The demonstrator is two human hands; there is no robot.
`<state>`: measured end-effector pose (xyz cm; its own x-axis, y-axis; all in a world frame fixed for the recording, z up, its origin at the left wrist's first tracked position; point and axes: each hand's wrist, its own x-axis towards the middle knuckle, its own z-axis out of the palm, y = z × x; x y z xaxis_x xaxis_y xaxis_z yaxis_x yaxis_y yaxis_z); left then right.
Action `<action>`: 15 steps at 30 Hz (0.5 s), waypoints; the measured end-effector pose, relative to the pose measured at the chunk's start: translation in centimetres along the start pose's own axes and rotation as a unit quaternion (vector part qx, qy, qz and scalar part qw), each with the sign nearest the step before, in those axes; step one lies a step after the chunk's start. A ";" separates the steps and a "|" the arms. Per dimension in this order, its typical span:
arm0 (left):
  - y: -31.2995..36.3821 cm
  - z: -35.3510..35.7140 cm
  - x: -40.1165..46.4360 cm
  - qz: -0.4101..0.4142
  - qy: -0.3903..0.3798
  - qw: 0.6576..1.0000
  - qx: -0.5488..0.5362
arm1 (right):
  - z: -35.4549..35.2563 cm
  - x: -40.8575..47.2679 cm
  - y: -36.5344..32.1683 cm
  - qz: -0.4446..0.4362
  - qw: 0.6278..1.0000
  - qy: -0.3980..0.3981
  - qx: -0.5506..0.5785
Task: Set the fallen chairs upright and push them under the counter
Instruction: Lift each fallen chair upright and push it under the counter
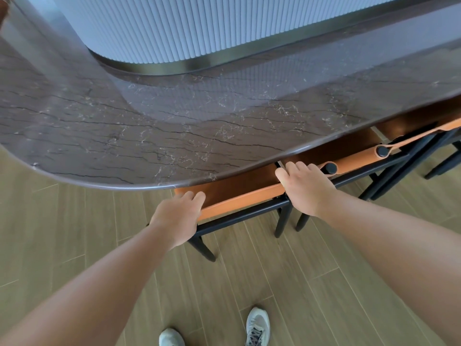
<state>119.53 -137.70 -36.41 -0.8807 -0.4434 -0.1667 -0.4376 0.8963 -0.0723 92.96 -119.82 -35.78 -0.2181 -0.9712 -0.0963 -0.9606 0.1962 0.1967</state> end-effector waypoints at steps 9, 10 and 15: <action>-0.5 -5.5 -3.1 -0.133 0.025 0.946 -0.296 | -4.4 1.0 -4.9 0.031 0.983 0.028 0.179; -0.4 -6.2 -3.5 -0.148 0.039 0.928 -0.340 | -5.2 1.3 -5.7 0.045 0.973 0.028 0.225; 0.2 -9.3 -5.9 -0.226 0.108 0.775 -0.581 | -8.3 2.5 -9.1 0.120 0.885 -0.018 0.449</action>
<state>122.97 -134.96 -26.27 -0.5448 -0.8133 -0.2042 -0.4671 0.0922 0.8794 102.54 -125.12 -29.73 -0.4244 -0.8850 -0.1914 -0.6323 0.4409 -0.6371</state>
